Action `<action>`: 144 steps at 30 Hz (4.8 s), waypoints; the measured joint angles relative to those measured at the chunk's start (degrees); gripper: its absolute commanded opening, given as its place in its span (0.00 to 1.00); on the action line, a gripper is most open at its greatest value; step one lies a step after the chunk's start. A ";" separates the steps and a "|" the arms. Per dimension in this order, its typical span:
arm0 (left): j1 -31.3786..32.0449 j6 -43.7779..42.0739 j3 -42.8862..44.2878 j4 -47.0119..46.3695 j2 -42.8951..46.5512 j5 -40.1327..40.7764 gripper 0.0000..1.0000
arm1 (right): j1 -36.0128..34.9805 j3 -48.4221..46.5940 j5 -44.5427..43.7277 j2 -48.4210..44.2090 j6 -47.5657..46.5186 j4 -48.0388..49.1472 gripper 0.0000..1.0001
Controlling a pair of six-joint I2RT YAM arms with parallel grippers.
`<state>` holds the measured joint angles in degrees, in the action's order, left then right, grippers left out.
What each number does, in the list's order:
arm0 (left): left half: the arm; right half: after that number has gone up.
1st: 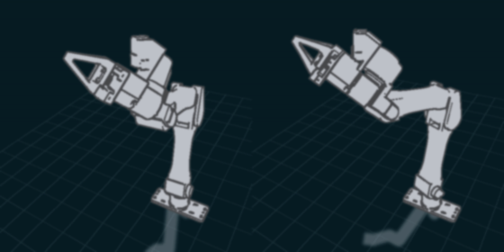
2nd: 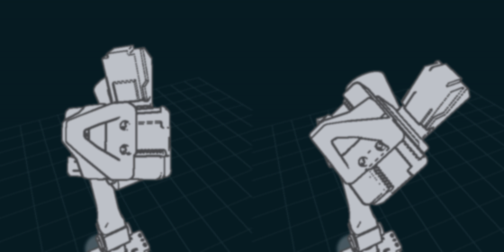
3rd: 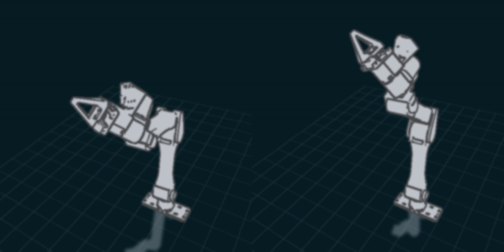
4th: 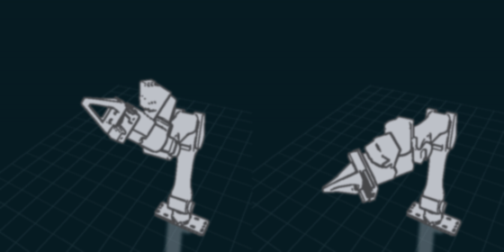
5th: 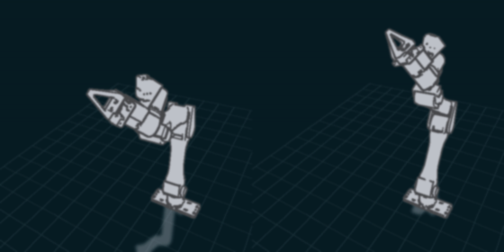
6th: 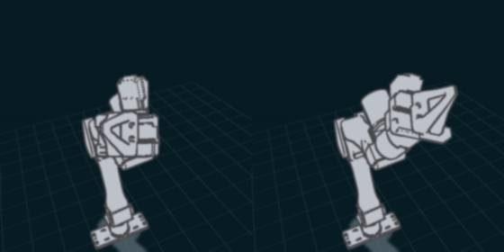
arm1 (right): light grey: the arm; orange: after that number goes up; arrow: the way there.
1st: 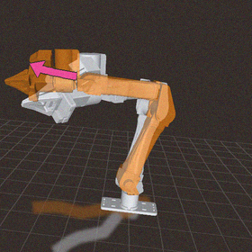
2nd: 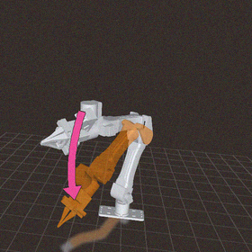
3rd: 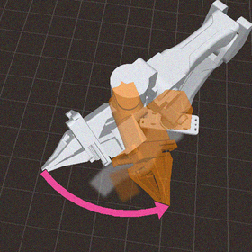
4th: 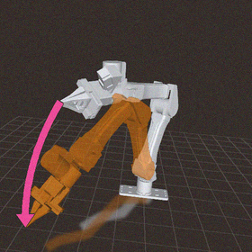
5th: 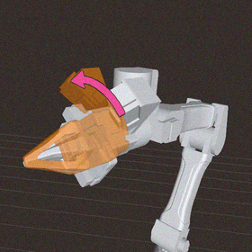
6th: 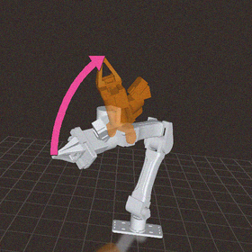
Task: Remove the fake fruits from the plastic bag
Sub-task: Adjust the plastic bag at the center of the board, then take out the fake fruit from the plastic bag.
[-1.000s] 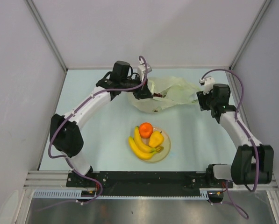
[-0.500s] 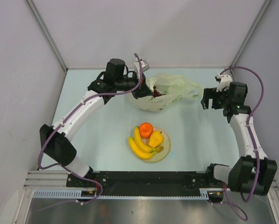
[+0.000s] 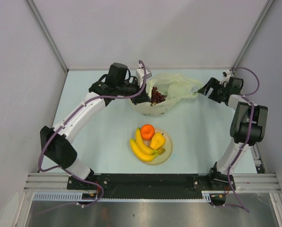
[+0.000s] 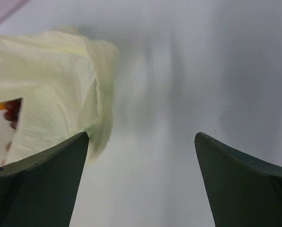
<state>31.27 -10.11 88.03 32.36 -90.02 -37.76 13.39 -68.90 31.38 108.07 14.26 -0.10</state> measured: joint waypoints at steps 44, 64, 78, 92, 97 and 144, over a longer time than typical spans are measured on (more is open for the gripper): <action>8.37 6.10 9.49 -4.83 -13.40 -0.96 0.00 | 15.39 3.72 18.47 -41.81 -20.31 -25.18 0.99; 8.46 7.67 6.60 -5.44 -12.33 4.11 0.00 | -19.30 0.87 -0.26 -43.60 -45.44 -20.94 0.75; 8.46 10.36 11.43 -6.62 -8.85 13.25 0.00 | -1.14 0.13 -12.44 -53.70 -41.66 -15.98 0.99; 8.46 10.80 11.26 -7.43 -8.63 13.22 0.00 | -13.38 -4.66 4.13 -40.81 -38.71 -18.38 0.22; 8.46 10.80 10.86 -7.48 -8.55 13.44 0.00 | -15.63 0.33 5.42 -28.50 -41.16 -21.62 0.20; 10.51 -0.52 4.87 -2.84 -2.99 12.04 0.00 | -27.63 -12.33 -2.43 4.92 -75.80 -14.38 0.78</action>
<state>41.78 -10.63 92.90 29.52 -93.01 -25.71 -14.24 -81.23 28.95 112.99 -61.54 -14.48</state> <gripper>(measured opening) 0.005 0.748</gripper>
